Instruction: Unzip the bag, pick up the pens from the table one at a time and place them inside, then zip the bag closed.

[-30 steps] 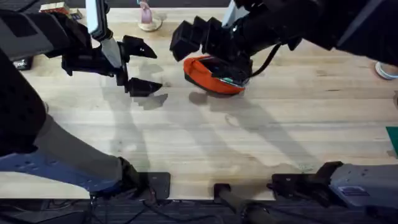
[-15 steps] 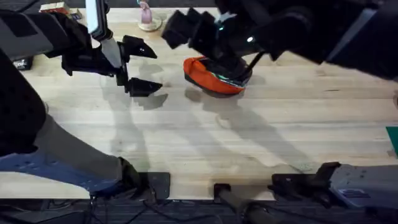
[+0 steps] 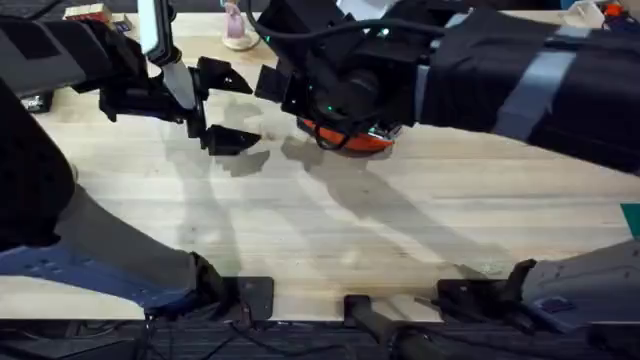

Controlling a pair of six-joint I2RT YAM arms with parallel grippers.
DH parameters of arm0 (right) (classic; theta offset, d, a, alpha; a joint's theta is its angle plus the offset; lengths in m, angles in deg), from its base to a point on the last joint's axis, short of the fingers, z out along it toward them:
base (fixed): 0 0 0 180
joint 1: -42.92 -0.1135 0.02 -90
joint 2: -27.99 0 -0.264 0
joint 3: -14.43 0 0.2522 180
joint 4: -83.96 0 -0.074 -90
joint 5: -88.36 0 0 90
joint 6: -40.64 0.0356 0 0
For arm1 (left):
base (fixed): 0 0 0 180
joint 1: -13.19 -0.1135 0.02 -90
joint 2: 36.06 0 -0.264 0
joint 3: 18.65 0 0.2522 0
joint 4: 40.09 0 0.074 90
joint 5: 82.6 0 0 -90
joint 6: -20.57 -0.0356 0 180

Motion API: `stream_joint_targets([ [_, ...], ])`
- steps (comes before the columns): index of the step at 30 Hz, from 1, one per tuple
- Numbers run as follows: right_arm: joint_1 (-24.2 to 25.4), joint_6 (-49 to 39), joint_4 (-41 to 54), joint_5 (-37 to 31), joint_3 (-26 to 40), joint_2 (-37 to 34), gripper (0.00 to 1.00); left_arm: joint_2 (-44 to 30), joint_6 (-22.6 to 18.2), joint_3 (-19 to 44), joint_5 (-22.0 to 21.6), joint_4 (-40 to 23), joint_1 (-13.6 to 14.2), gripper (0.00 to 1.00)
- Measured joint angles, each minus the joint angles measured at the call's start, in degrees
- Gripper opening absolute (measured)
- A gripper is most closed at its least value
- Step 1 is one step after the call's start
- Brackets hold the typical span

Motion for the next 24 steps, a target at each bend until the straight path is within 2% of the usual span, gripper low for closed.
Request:
stream_joint_targets([
  [7, 0.0, -0.15, -3.86, -0.57, 0.0, -0.78, 0.997, 0.02, 0.0, 0.0, 0.0, 0.0, 0.0, 0.993],
  [16, 0.02, -1.45, -8.54, -0.7, 0.0, -7.13, 0.998, 0.0, 0.0, 0.0, 0.0, 0.0, 0.0, 0.993],
  [24, 0.02, -3.66, -11.9, -5.66, 0.0, -10.37, 0.997, 0.01, 0.0, 0.0, 0.0, 0.0, 0.0, 0.993],
])
